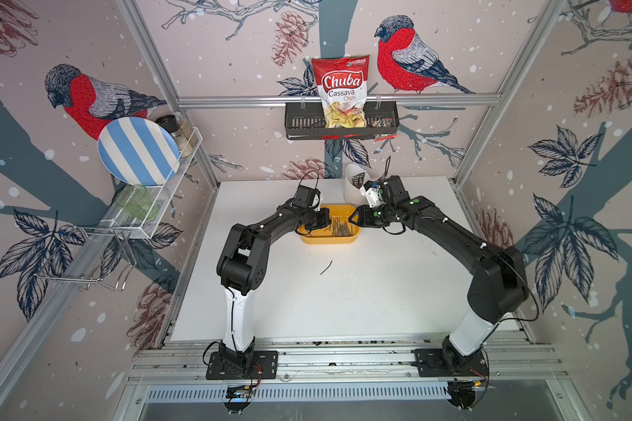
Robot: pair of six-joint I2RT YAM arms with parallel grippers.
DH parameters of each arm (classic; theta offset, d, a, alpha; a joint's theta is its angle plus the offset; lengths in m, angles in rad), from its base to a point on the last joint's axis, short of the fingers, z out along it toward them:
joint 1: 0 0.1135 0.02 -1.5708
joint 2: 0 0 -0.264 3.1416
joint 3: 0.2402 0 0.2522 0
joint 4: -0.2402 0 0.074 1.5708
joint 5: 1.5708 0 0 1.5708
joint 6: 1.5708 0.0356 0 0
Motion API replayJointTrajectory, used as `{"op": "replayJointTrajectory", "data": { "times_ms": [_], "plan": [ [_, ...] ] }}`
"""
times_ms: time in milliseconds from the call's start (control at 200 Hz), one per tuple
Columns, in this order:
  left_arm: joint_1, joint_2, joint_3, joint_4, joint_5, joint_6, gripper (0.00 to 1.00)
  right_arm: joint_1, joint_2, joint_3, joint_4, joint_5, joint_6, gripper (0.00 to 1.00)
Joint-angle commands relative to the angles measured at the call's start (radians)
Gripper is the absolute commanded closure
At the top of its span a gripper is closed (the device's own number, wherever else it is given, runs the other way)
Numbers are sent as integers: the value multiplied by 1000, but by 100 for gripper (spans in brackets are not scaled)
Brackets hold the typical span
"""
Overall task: Put the nails on the desktop into the storage box
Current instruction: Place the nail in the storage box.
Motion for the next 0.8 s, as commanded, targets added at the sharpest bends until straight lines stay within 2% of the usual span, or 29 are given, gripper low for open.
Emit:
{"op": "replayJointTrajectory", "data": {
  "times_ms": [0,220,370,505,635,795],
  "plan": [
    [-24,29,21,14,-13,-3,100,2,32,37,-40,-5,-37,54],
    [-37,95,56,23,-45,-24,100,11,77,114,-91,-12,-65,53],
    [-44,141,112,-4,-47,-20,100,11,56,108,-115,10,-80,53],
    [-53,137,122,-13,-49,-17,84,8,17,64,-107,26,-77,52],
    [-59,112,124,-25,-46,-11,76,9,-9,32,-90,25,-64,52],
    [-62,34,109,-58,-58,9,74,11,-27,24,-62,10,-41,52]
  ]
}}
